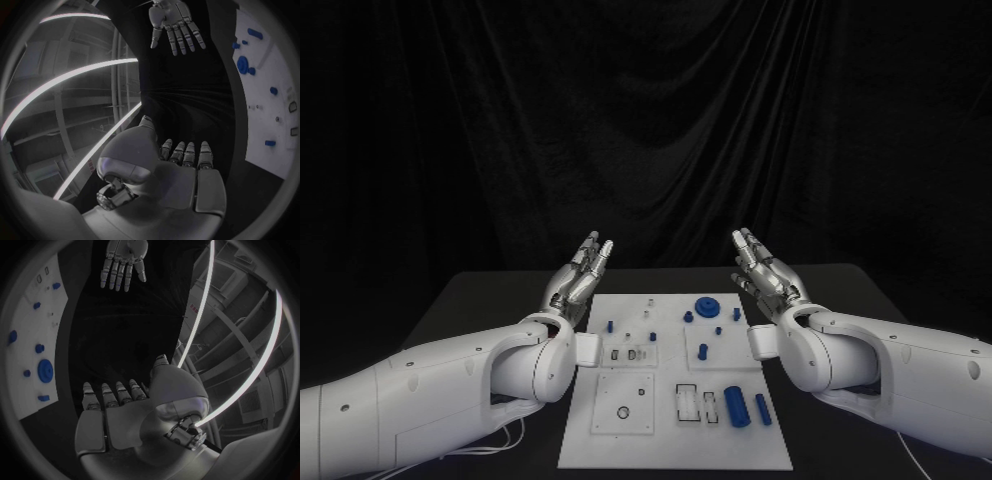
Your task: Assemble the parts on the task board
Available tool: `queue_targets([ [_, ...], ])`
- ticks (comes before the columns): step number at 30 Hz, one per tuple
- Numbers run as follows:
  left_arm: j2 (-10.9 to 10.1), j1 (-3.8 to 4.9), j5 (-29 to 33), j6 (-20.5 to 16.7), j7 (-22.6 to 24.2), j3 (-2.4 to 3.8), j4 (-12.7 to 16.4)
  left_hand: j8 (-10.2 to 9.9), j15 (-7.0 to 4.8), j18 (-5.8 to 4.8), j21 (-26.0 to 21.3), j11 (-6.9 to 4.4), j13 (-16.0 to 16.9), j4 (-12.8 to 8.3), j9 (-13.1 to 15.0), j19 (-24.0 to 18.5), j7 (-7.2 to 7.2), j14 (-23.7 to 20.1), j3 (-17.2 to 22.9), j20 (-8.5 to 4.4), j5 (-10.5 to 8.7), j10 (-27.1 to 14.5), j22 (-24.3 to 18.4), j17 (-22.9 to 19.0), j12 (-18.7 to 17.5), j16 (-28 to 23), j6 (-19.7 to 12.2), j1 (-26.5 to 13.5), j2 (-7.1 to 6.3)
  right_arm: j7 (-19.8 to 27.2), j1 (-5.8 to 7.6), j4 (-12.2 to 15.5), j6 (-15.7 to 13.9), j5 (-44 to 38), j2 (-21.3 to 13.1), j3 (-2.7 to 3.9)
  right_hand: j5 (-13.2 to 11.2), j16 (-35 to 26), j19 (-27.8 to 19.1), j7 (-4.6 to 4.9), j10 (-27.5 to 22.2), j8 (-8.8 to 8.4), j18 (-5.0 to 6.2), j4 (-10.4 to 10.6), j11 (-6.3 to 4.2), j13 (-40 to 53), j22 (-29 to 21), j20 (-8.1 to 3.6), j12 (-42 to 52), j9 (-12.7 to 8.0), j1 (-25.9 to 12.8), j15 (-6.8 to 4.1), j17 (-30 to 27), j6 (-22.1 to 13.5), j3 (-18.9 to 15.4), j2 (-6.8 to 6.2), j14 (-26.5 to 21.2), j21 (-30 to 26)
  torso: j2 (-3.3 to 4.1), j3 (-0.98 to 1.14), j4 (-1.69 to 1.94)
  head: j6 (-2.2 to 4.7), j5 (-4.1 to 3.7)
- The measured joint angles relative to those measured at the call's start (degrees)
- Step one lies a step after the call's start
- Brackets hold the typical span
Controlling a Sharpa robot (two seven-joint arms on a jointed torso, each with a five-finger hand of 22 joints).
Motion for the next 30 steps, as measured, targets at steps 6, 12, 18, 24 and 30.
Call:
queue_targets([
  [6, -0.1, 2.24, 3.8, 10.3, 3.4, -3.08, -0.3, 0.0, 1.38, -0.01, 0.0, 0.6, 0.0, 0.6, 0.0, 0.1, -0.71, 0.1, -0.6, 1.76, -0.27, 0.0, 0.0, 0.0, 0.0, 0.0, -0.1, 2.4, 0.74, -0.8, 2.79, -0.4, 8.7, 4.4, -0.5, -3.15, 0.6, 0.0, 0.0, -0.09, 0.0, 0.0, -0.01, 0.4, 0.0, 0.0, 0.0, 0.8, 0.0, 0.1, 3.1, 0.85, 0.0, 0.1, -0.7, 0.0, 0.0, 0.0, 0.0, 0.0, 0.02, -0.01, -0.02],
  [12, -0.2, 3.49, 6.6, 18.1, 4.7, -4.77, -0.5, 0.0, 1.98, -0.01, 0.0, 0.97, 0.0, 0.6, 0.0, 0.0, -0.39, 0.1, -0.6, 2.24, -0.67, -0.1, 0.0, 0.0, 0.0, 0.0, 0.2, 2.4, 0.74, -1.6, 4.36, -0.6, 15.9, 8.1, -0.7, -4.92, 0.6, 0.0, 0.0, 0.26, -0.1, 0.0, 0.9, 0.4, 1.37, 0.0, 0.0, 0.8, 0.0, 0.1, 4.2, 1.89, 0.0, 0.4, -0.7, -0.14, -0.2, 0.0, 0.01, -0.01, 0.01, 0.02, -0.02],
  [18, 0.1, 3.88, 7.4, 24.2, 5.5, -5.26, -1.8, 0.2, 2.81, 0.0, 0.0, 2.46, 0.0, 0.6, 0.1, 0.1, 1.77, 0.1, 0.0, 4.06, -0.12, 0.0, 0.0, 0.0, 0.0, 0.0, 1.0, 3.0, 0.9, -2.0, 4.58, -0.9, 19.7, 9.7, -1.2, -5.11, 1.4, 0.0, 0.9, 2.39, -0.1, 0.29, 0.92, 0.1, 4.9, 0.0, 0.4, 1.46, 0.0, 0.4, 6.0, 4.01, 0.0, 1.5, -0.5, -0.66, -0.1, 0.4, 0.03, 0.01, 0.02, -0.68, -0.4],
  [24, -0.5, 3.86, 1.5, 30.2, 5.8, -5.27, -8.1, 0.2, 2.37, -0.03, 0.0, 3.09, 0.0, 0.7, 0.2, -0.1, 3.11, 0.1, 3.4, 4.82, 7.34, 0.0, 0.0, 0.0, 0.0, 0.0, 1.6, 5.5, 1.0, -2.3, 4.59, -3.3, 23.8, 9.9, -3.2, -5.14, 2.9, 2.9, 11.2, 4.9, 0.4, 2.17, 0.22, 0.1, 7.44, 0.5, 3.6, 1.33, 1.1, 1.2, 8.2, 5.91, 1.4, 6.1, -0.4, -1.08, 2.2, 6.3, 0.09, 0.05, 0.03, -3.46, -1.4],
  [30, -0.8, 3.78, -2.9, 31.8, 6.0, -5.29, -8.5, 0.6, 2.35, -0.02, 0.0, 3.09, 0.0, 0.7, 0.3, 0.1, 3.5, 0.1, 4.9, 5.63, 8.02, 0.0, 0.0, 0.0, 0.0, 0.0, 2.5, 6.8, 1.14, -2.4, 5.2, -4.0, 27.7, 8.7, -3.3, -5.14, 21.0, 14.3, 30.9, 9.97, 9.1, 8.05, -2.21, 0.2, 11.83, 4.7, 5.9, 0.98, 17.9, 3.6, 13.8, 6.43, 5.3, 19.1, 0.8, -0.82, 16.6, 13.7, 0.14, 0.07, -0.08, -5.28, -1.07],
])
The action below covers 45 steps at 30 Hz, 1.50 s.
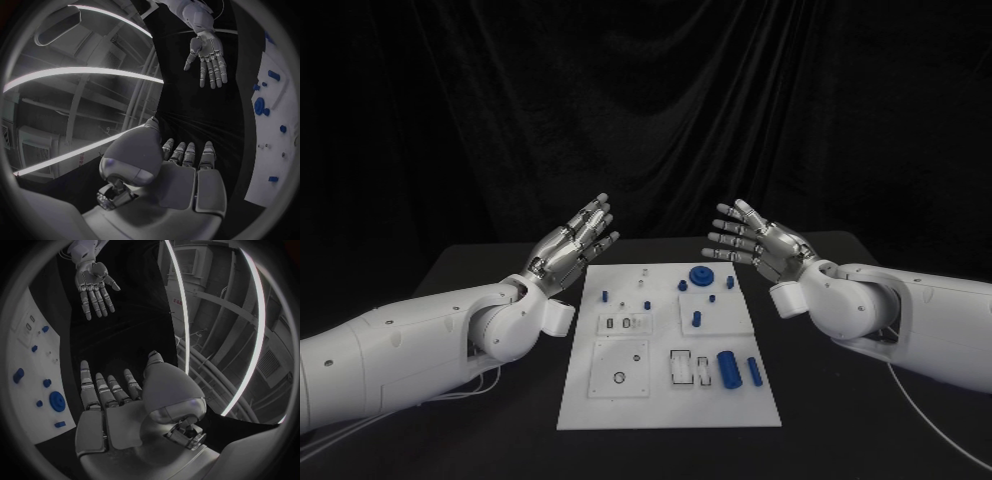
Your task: Assemble the parts on the task board
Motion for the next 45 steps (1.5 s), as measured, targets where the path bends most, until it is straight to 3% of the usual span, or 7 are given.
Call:
queue_targets([
  [2, -0.5, 0.0, -1.6, 0.4, 0.0, 0.01, -0.1, 0.0, 0.0, 0.0, 0.0, 0.0, 0.0, 0.0, 0.0, -0.1, 0.34, 0.0, 0.3, 0.11, 0.21, 0.0, 0.0, 0.0, 0.0, 0.0, 0.3, 0.0, 0.0, 0.1, 0.56, -0.5, 1.2, -1.4, -0.1, -0.01, 3.5, 3.3, 4.0, 1.2, 2.7, 1.76, 1.82, -0.1, 0.72, 1.1, 0.0, -0.04, 6.0, 0.5, 2.3, 0.1, 1.0, 3.2, 0.9, 0.02, 5.5, 1.1, 0.05, -0.01, 0.0, -0.6, 0.15],
  [8, -2.0, 0.0, -5.7, 0.7, 0.1, 0.01, -0.2, 0.5, 1.94, 0.0, 0.0, 1.16, 0.1, 0.0, 0.5, 0.3, 3.09, 0.0, 1.7, 1.76, 5.24, 1.2, 0.0, 0.0, 0.0, 0.0, 4.1, 3.6, -0.07, -0.1, 3.42, -1.4, 3.8, -8.2, -0.3, -0.01, 15.8, 7.9, 14.7, 3.1, 7.6, 6.9, 3.56, -6.8, 1.81, 2.2, 0.9, -0.7, 14.8, 1.9, 15.8, -1.19, 2.5, 10.3, 7.0, -2.16, 18.9, 5.2, 0.42, -0.08, 0.06, -2.26, 0.65],
  [17, -5.1, 0.0, -8.6, -0.1, 0.2, 0.01, 1.5, 0.8, 3.12, 0.0, 0.5, 2.44, 0.7, 0.0, 0.7, 1.0, 4.3, 0.0, 1.7, 2.88, 7.24, 2.4, 0.5, 0.0, 0.9, 0.0, 6.5, 5.2, -0.39, -5.6, 10.66, -1.8, 5.3, -22.1, -1.4, 0.02, 8.8, 12.3, 26.4, 5.98, 16.7, 13.27, 3.55, -11.1, 0.7, 2.5, 4.6, -5.25, 20.7, 3.4, 20.6, -5.94, 4.1, 17.7, 9.6, -4.79, 34.3, 13.4, 1.46, -0.14, 0.31, -5.21, 1.24],
  [26, -7.7, 0.04, -9.8, -1.8, 0.2, 0.04, 4.1, 1.0, 3.63, -0.01, 0.5, 2.86, 0.7, 0.0, 0.8, 1.2, 4.5, -0.1, 1.7, 3.47, 7.87, 2.9, 0.6, 0.0, 1.1, 0.0, 7.4, 5.9, -0.29, -14.5, 15.72, -1.4, 2.5, -50.8, -1.3, 0.07, -5.5, 13.4, 30.2, 4.97, 21.5, 14.1, 3.55, -10.2, -1.35, 1.5, 8.9, -7.78, 21.6, 3.5, 21.4, -8.43, 5.2, 19.4, 12.0, -6.34, 41.6, 20.1, 3.14, -0.36, 1.02, -7.15, 0.83],
  [31, -8.4, 0.14, -10.0, -2.4, 0.2, 0.03, 5.4, 1.0, 3.92, -0.01, 0.5, 3.29, 0.7, -0.3, 0.8, 1.0, 4.65, 0.0, 1.9, 4.1, 9.24, 2.8, 0.6, 0.0, 1.1, 0.0, 7.5, 7.2, -0.34, -18.4, 16.37, -1.2, 0.3, -70.2, -1.0, 0.06, -6.2, 13.8, 31.0, 2.95, 24.0, 14.37, 3.54, -8.0, -3.14, 1.4, 11.0, -9.24, 21.6, 3.5, 21.2, -9.97, 6.3, 20.2, 15.4, -9.15, 43.8, 22.5, 4.83, -0.69, 1.94, -6.78, -0.59],
  [40, -8.8, 1.75, -10.2, -2.2, 0.2, 0.08, 8.4, 1.0, 4.77, -0.01, 0.8, 4.71, 0.8, -0.3, 0.8, 1.2, 4.83, 0.0, 3.1, 4.93, 10.0, 3.1, 0.6, 0.0, 1.6, 0.0, 7.4, 8.5, -0.12, -25.8, 16.57, -0.6, -0.6, -96.7, -0.3, 0.01, -4.4, 22.0, 33.8, 2.23, 28.5, 15.15, 3.55, -4.9, -4.6, 3.2, 18.8, -11.37, 23.6, 4.3, 19.7, -12.18, 12.4, 21.3, 23.0, -14.56, 49.9, 32.3, 7.94, -1.48, 3.78, -6.99, -2.47],
  [45, -9.0, 1.91, -9.3, -1.4, 0.2, 0.01, 9.3, 1.0, 5.76, -0.01, 0.8, 5.1, 0.8, -0.7, 0.9, 1.2, 6.57, 0.0, 5.0, 5.93, 10.58, 2.9, 0.6, 0.0, 1.7, 0.0, 8.0, 9.7, -0.36, -28.0, 16.31, 0.1, -1.3, -103.5, -0.1, 0.07, -4.4, 26.9, 37.3, 2.35, 30.7, 15.54, 3.51, -3.5, -4.85, 4.2, 31.4, -11.7, 23.6, 4.9, 18.2, -12.48, 15.8, 21.5, 26.8, -16.5, 51.1, 42.2, 9.52, -1.97, 4.73, -6.63, -3.59],
])
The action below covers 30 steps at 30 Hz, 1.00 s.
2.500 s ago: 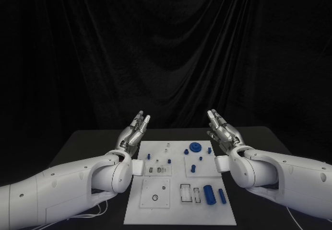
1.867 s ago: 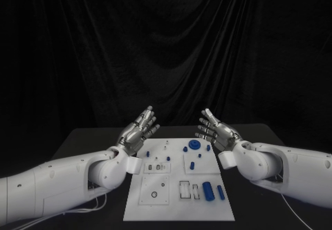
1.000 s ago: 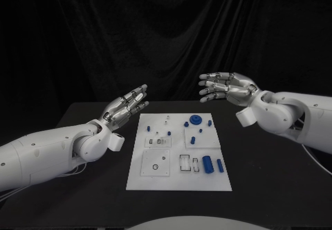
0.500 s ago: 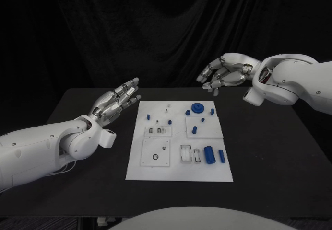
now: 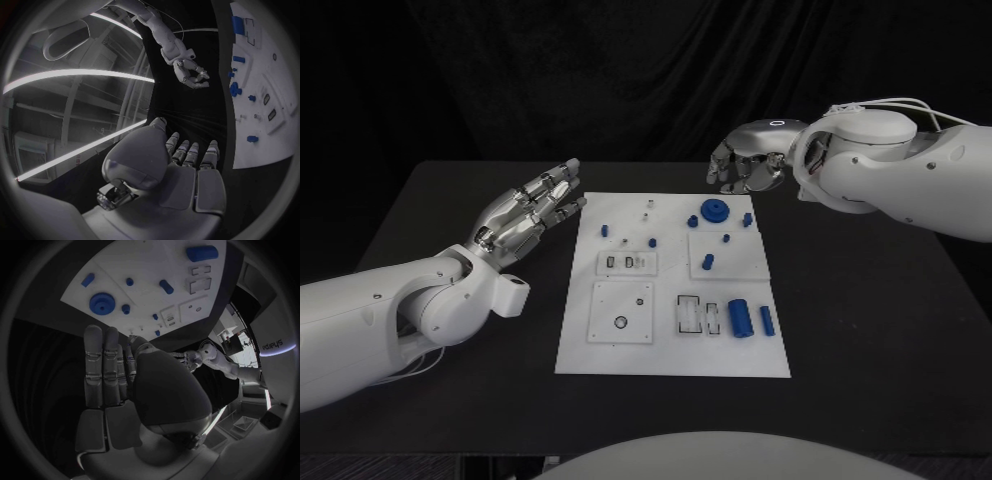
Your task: Assemble the parts on the task board
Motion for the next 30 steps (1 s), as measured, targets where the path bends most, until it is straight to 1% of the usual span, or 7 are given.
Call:
queue_targets([
  [2, 0.0, 0.06, 0.5, 0.4, 0.0, 0.01, 0.1, 0.0, 0.0, 0.0, 0.0, 0.3, 0.1, 0.1, 0.1, 0.0, 0.21, 0.0, 0.1, 0.0, 0.67, 0.3, 0.0, 0.0, 0.5, 0.0, 0.2, 0.2, -0.24, -0.7, -0.47, 0.1, -0.5, -1.9, 0.0, 0.01, 0.0, 1.7, 1.8, 0.86, 0.7, 0.0, -1.35, 0.2, 0.2, 0.2, 5.4, 0.0, 0.0, 0.3, -0.5, -0.21, 1.1, 0.1, 1.2, -0.53, 0.8, 4.0, 0.8, -0.25, 0.45, 0.42, -0.49],
  [5, 0.0, 0.09, 0.6, 0.9, 0.0, 0.03, 0.0, 0.0, 0.0, 0.0, 0.0, 0.33, 0.1, 0.1, 0.1, 0.0, 0.21, 0.0, 0.1, 0.0, 0.7, 0.3, 0.0, 0.0, 0.5, 0.0, 0.2, 0.2, -0.24, -1.4, -1.29, 0.5, -1.1, -3.7, -0.1, -0.03, -0.5, 3.3, 3.1, 1.33, 1.2, 0.0, -1.38, 0.7, 0.21, 0.5, 10.4, 0.13, -0.5, 0.5, -1.4, -0.51, 2.1, -0.3, 2.1, -1.35, 1.1, 7.6, 1.86, -0.64, 1.2, 1.02, -1.15],
  [8, -0.2, 0.09, 0.5, 1.0, 0.0, -0.03, -0.1, 0.0, 0.0, 0.0, 0.0, 0.33, 0.2, 0.1, 0.1, 0.0, 0.05, 0.0, 0.1, 0.0, 0.77, 0.3, 0.0, 0.0, 0.8, 0.0, 0.5, 0.5, -0.45, -1.8, -1.95, 0.8, -1.6, -4.7, -0.1, -0.08, -0.9, 4.2, 3.5, 1.62, 1.2, 0.0, -1.37, 0.8, 0.21, 0.5, 12.6, 0.13, -0.9, 0.6, -1.8, -0.26, 2.7, -0.7, 2.4, -1.8, 1.3, 9.1, 2.64, -0.96, 1.65, 1.46, -1.51],
  [11, -0.5, 0.09, 0.3, 1.2, 0.0, -0.03, -0.4, 0.0, 0.0, 0.0, 0.0, 0.33, 0.2, 0.1, 0.1, 0.0, 0.19, 0.0, 0.1, 0.0, 0.92, 0.3, 0.0, 0.0, 0.8, 0.0, 0.6, 0.5, -0.45, -2.1, -2.45, 0.8, -2.1, -5.5, 0.0, -0.08, -1.2, 5.4, 4.2, 1.52, 0.9, 0.0, -2.29, 0.8, 0.44, 0.7, 15.3, 0.05, -1.3, 0.6, -2.1, -0.46, 3.3, -1.8, 2.7, -2.09, 1.5, 11.0, 3.28, -1.15, 1.98, 2.04, -1.93],
  [19, -0.6, 0.09, -0.1, 1.4, 0.0, -0.01, -0.7, 0.0, 0.0, -0.01, 0.0, 0.33, 0.2, 0.1, 0.1, -0.1, 0.19, 0.0, 0.1, -0.15, 0.92, 0.3, -0.1, 0.0, 0.8, 0.0, 0.6, 0.5, -0.45, -2.3, -3.17, 0.8, -3.1, -6.6, 0.1, -0.05, -1.4, 7.1, 5.3, 1.52, -0.2, -0.34, -2.28, 1.0, 0.61, 0.8, 19.7, 0.32, -2.7, 0.8, -2.7, -0.46, 4.4, -2.8, 3.3, -2.68, 1.5, 14.0, 4.41, -1.35, 2.6, 2.94, -3.04],
  [22, -0.6, 0.09, -0.3, 1.4, 0.0, -0.01, -0.7, 0.0, 0.0, -0.01, 0.0, 0.32, 0.2, 0.1, 0.1, -0.2, 0.19, 0.0, 0.1, -0.22, 0.92, 0.3, -0.1, 0.0, 0.8, 0.0, 0.6, 0.5, -0.45, -2.3, -3.33, 0.8, -3.4, -6.8, 0.0, -0.05, -2.2, 7.5, 5.5, 1.51, -0.3, -0.84, -3.17, 1.0, 0.79, 0.8, 20.7, 0.54, -3.1, 0.7, -3.2, -0.46, 4.7, -3.4, 3.3, -3.15, 1.5, 14.6, 4.61, -1.35, 2.76, 3.08, -3.3],
  [30, -0.7, 0.09, -0.4, 1.7, 0.0, -0.01, -0.7, 0.0, -0.01, -0.01, 0.0, 0.32, 0.2, 0.1, 0.1, -0.2, 0.19, 0.0, 0.1, -0.22, 0.92, 0.3, -0.1, 0.0, 0.8, 0.0, 0.6, 0.5, -0.45, -2.2, -3.82, 0.5, -4.1, -7.2, 0.3, -0.04, -1.5, 8.1, 5.5, 1.21, -1.1, -1.68, -3.16, 0.6, 0.74, 0.8, 22.2, 0.54, -4.4, 0.6, -3.2, -0.46, 5.0, -3.7, 3.7, -3.15, 1.5, 15.5, 4.78, -1.21, 2.67, 2.91, -2.97],
])
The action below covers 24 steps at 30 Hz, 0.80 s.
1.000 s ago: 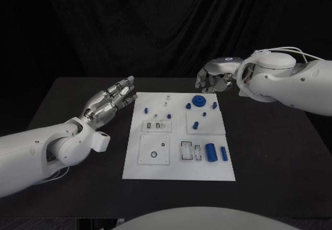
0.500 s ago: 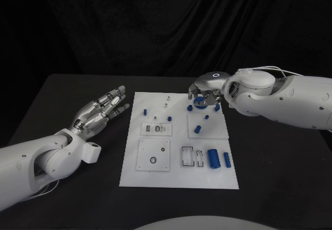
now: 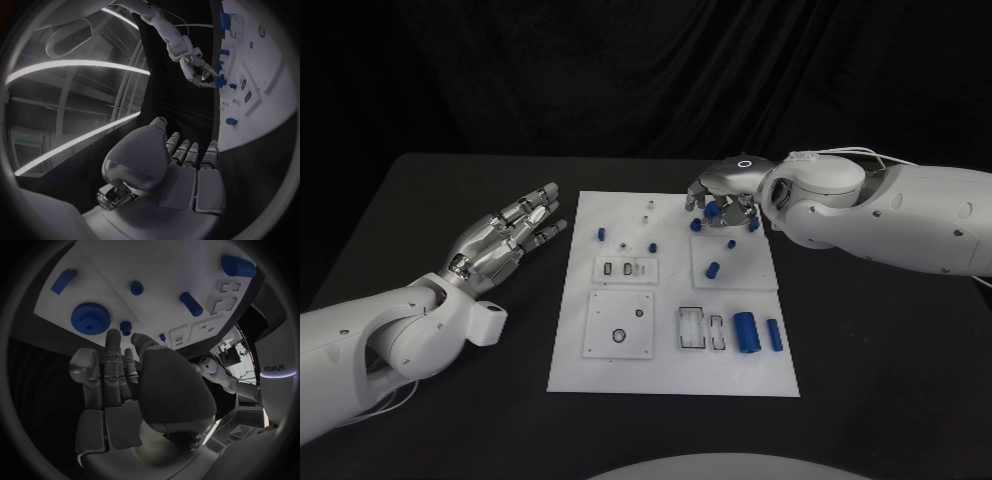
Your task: Assemble the parts on the task board
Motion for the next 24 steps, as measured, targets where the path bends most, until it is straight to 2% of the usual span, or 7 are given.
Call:
queue_targets([
  [7, -0.2, 0.0, -0.1, 0.1, 0.0, 0.01, -0.1, 0.0, 0.0, 0.0, 0.0, 0.0, 0.0, 0.2, 0.0, 0.0, 0.0, 0.0, 0.2, 0.0, 0.0, 0.0, 0.0, 0.0, 0.0, 0.0, 0.0, 0.0, 0.0, 0.2, -0.59, -1.2, -0.4, -0.1, 0.6, 0.0, 1.8, 0.4, 0.2, -0.48, -0.2, 0.0, 0.01, -0.3, 0.18, 0.0, 1.4, 0.21, -0.7, 0.0, 0.0, 0.0, 0.2, 0.8, 0.8, 0.0, 0.0, 0.9, -0.09, 0.07, -0.13, -0.42, 0.29],
  [16, -0.2, 0.0, -0.1, 0.4, 0.0, 0.01, -0.8, 0.0, 0.0, 0.0, 0.0, 0.0, 0.0, 0.1, 0.0, 0.0, 0.0, 0.0, 0.2, 0.0, 0.05, 0.0, 0.0, 0.0, 0.0, 0.0, 0.0, 0.0, 0.0, 0.8, -1.71, -2.6, -0.9, -0.2, 1.3, 0.0, 3.3, 1.3, 1.2, -0.32, 0.7, 0.0, 0.01, -0.3, 0.17, 0.1, 3.9, 0.17, -0.9, 0.3, -0.1, 0.0, 0.6, 2.8, 1.9, 0.13, 0.0, 2.4, -0.21, 0.07, -0.13, -0.89, 0.24],
  [21, -0.1, 0.0, -0.1, 0.7, 0.0, 0.01, -1.1, 0.0, 0.0, 0.0, 0.0, 0.0, 0.0, 0.0, 0.0, 0.0, 0.0, 0.0, 0.3, 0.0, 0.23, 0.0, 0.0, 0.0, 0.0, 0.0, 0.0, 0.0, 0.0, 1.3, -2.26, -3.5, -1.2, -0.2, 1.9, 0.0, 3.3, 1.5, 1.2, -0.51, 1.3, 0.0, 0.01, -0.1, 0.17, 0.2, 4.7, 0.21, -0.9, 0.3, -0.3, 0.0, 0.7, 3.0, 2.0, 0.31, 0.0, 2.9, -0.27, 0.05, -0.09, -1.03, 0.23],
  [22, -0.1, 0.0, -0.1, 0.7, 0.0, 0.01, -1.1, 0.0, 0.0, 0.0, 0.0, 0.0, 0.0, 0.0, 0.0, 0.0, 0.0, 0.0, 0.3, 0.0, 0.23, 0.0, 0.0, 0.0, 0.0, 0.0, 0.0, 0.0, 0.0, 1.5, -2.42, -3.8, -1.3, -0.2, 2.1, 0.0, 3.3, 1.7, 1.5, -0.51, 1.4, 0.0, -0.14, -0.1, 0.05, 0.2, 4.9, 0.12, -0.9, 0.3, -0.6, 0.0, 0.7, 3.0, 2.2, 0.11, 0.0, 3.0, -0.27, 0.05, -0.08, -1.07, 0.25],
  [23, 0.0, 0.0, -0.1, 0.7, 0.0, 0.01, -1.2, 0.0, -0.01, 0.0, 0.0, 0.0, 0.0, 0.0, 0.0, 0.0, 0.0, 0.0, 0.3, 0.0, 0.23, 0.0, 0.0, 0.0, 0.0, 0.0, 0.0, 0.0, 0.0, 1.5, -2.46, -3.9, -1.3, -0.2, 2.2, 0.0, 3.3, 1.7, 1.6, -0.51, 1.5, 0.0, -0.95, -0.2, -0.03, 0.2, 5.0, 0.2, -0.9, 0.3, -0.6, 0.0, 0.7, 3.0, 2.3, 0.11, 0.0, 3.1, -0.28, 0.05, -0.07, -1.1, 0.27],
  [24, 0.0, 0.0, -0.1, 0.8, 0.0, 0.01, -1.2, 0.0, 0.0, 0.0, 0.0, 0.0, 0.0, 0.0, 0.0, 0.0, 0.0, 0.0, 0.3, 0.0, 0.23, 0.0, 0.0, 0.0, 0.0, 0.0, 0.0, 0.0, 0.0, 1.6, -2.58, -4.1, -1.4, -0.2, 2.3, 0.0, 3.2, 1.7, 1.6, -0.51, 1.7, -0.17, -0.89, -0.2, 0.14, 0.2, 5.3, 0.2, -0.9, 0.3, -0.6, 0.12, 0.8, 3.0, 2.3, 0.2, 0.1, 3.1, -0.3, 0.05, -0.07, -1.12, 0.34],
])
